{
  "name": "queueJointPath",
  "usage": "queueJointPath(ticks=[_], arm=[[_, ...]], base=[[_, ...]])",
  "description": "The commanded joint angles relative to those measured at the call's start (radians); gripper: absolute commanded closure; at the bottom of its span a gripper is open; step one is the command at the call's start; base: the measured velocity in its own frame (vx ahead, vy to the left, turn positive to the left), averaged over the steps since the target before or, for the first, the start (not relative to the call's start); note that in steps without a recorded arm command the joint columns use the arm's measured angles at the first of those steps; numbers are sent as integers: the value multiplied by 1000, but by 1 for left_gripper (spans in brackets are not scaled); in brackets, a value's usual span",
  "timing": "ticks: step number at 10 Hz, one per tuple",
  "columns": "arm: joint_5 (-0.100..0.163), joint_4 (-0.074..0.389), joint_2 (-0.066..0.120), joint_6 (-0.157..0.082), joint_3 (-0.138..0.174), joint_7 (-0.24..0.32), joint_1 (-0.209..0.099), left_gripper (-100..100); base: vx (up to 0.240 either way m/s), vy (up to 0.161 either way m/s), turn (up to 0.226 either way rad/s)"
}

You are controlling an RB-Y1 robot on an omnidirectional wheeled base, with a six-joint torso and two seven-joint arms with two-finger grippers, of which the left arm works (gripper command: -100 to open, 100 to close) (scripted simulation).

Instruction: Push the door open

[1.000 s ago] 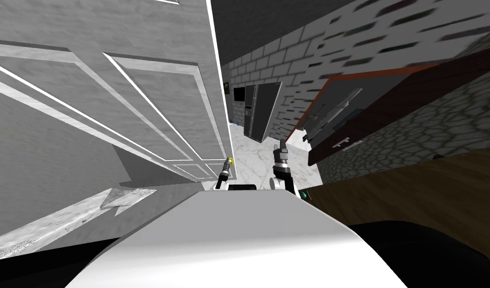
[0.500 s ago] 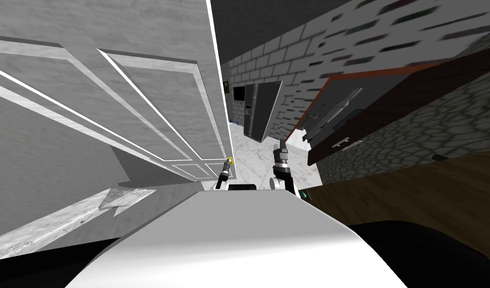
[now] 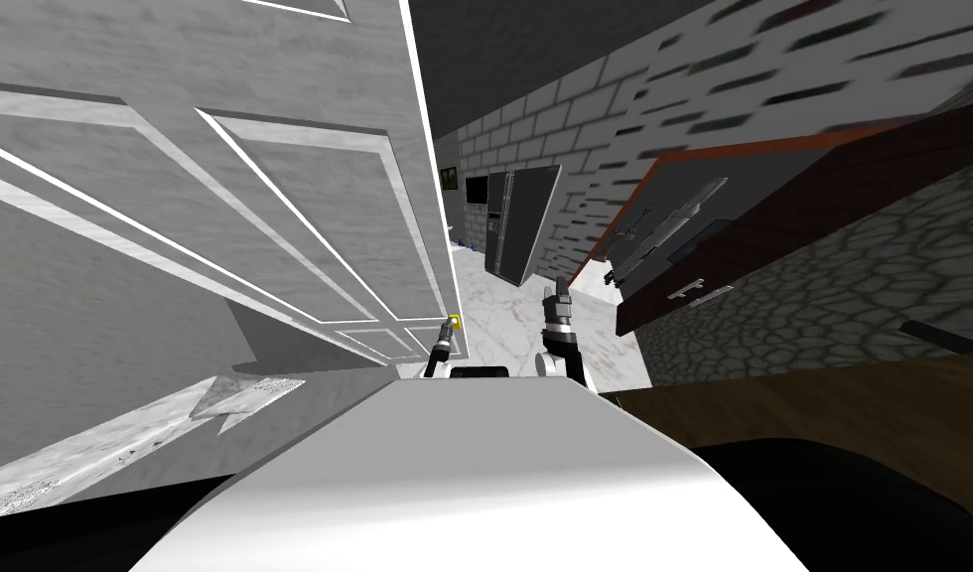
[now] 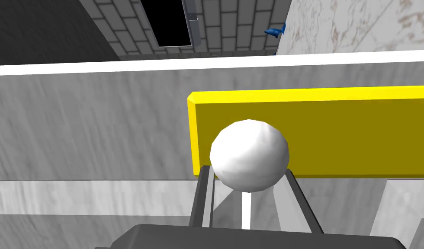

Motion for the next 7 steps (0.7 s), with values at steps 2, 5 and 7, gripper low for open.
queueJointPath(ticks=[2,5,7], arm=[[20,4,17,-8,40,-8,-21,100],[47,1,30,-17,-8,-31,-8,-100],[71,-19,35,-21,-57,-56,14,-100]], base=[[186,-58,60],[83,-15,143],[-63,47,154]])
